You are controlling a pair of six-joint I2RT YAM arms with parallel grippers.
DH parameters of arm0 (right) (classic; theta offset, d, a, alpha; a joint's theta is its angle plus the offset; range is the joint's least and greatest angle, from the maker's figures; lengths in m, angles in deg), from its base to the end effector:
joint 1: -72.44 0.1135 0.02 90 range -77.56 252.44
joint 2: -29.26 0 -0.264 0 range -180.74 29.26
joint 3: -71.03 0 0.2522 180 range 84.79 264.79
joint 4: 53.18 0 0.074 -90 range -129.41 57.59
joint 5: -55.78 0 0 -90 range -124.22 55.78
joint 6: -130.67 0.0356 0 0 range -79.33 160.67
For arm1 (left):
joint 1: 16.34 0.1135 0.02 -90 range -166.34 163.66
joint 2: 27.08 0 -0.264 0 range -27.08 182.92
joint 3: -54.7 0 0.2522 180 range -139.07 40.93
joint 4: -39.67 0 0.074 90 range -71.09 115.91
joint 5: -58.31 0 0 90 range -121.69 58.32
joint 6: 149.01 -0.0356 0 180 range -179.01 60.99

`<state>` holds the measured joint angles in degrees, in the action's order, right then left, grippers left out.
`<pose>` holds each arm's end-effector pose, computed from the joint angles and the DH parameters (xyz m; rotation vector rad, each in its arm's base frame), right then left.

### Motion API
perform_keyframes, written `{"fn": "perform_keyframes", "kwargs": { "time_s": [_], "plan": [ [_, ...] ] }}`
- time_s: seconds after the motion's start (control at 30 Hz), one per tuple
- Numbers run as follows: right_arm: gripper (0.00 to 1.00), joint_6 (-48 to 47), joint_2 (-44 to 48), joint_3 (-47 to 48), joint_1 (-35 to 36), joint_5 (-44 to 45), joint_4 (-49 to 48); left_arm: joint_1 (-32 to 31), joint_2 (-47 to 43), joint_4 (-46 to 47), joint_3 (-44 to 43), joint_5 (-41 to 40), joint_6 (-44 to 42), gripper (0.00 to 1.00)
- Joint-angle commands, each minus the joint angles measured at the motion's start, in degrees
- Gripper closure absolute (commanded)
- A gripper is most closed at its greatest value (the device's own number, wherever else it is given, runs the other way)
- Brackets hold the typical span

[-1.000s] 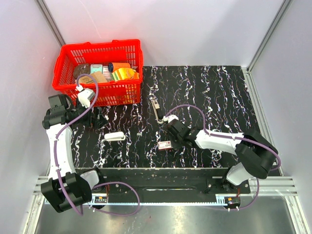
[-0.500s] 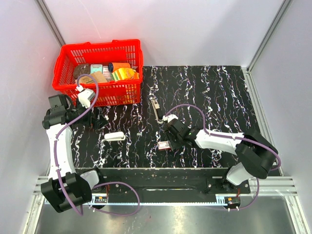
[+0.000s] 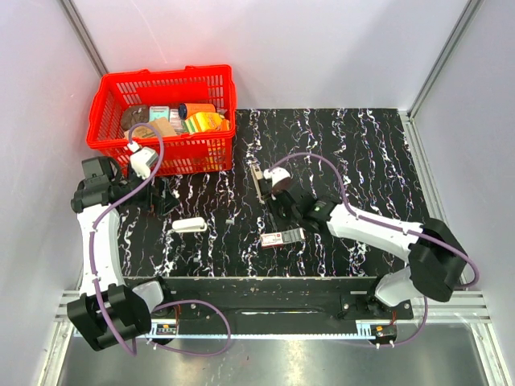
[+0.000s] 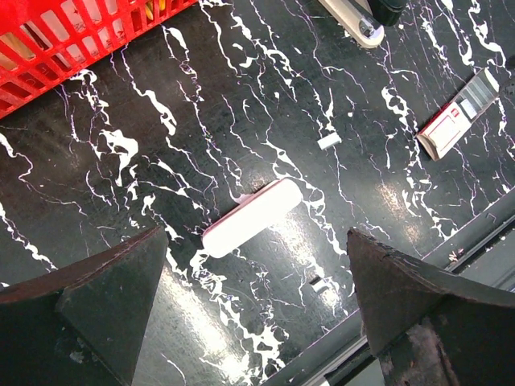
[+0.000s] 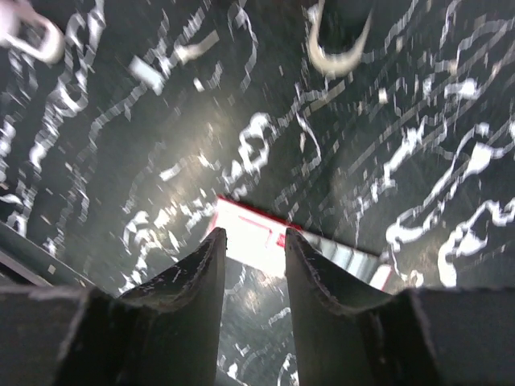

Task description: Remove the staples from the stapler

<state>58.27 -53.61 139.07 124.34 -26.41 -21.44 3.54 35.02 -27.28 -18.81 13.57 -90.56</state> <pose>0.1927 0.2379 0.2316 -0.6489 2.3253 0.4125 0.1964 0.0441 0.3150 0.5122 2.1835 -0.5361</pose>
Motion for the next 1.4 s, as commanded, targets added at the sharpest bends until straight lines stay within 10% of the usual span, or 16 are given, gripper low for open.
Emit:
{"fn": "perform_keyframes", "kwargs": {
  "time_s": [0.0, 0.27, 0.7, 1.37],
  "plan": [
    [0.58, -1.6, -4.7, 8.7, -0.5, -0.8, 0.3, -1.2, 0.6, 1.2, 0.1, 3.3, -0.7, 0.01],
    [0.47, -3.5, -12.9, 15.0, -0.5, -1.8, 1.0, -14.3, 1.8, 7.4, 1.5, -4.0, 2.4, 0.01],
    [0.48, -3.8, 3.1, 6.9, -2.2, 4.5, -0.3, -39.9, 23.0, 12.8, -1.3, -21.7, -8.2, 0.07],
    [0.47, -3.1, 19.6, -5.9, -5.8, -0.8, -7.3, -49.3, 39.0, 16.5, -5.7, -29.8, -16.7, 0.12]
  ]
}}
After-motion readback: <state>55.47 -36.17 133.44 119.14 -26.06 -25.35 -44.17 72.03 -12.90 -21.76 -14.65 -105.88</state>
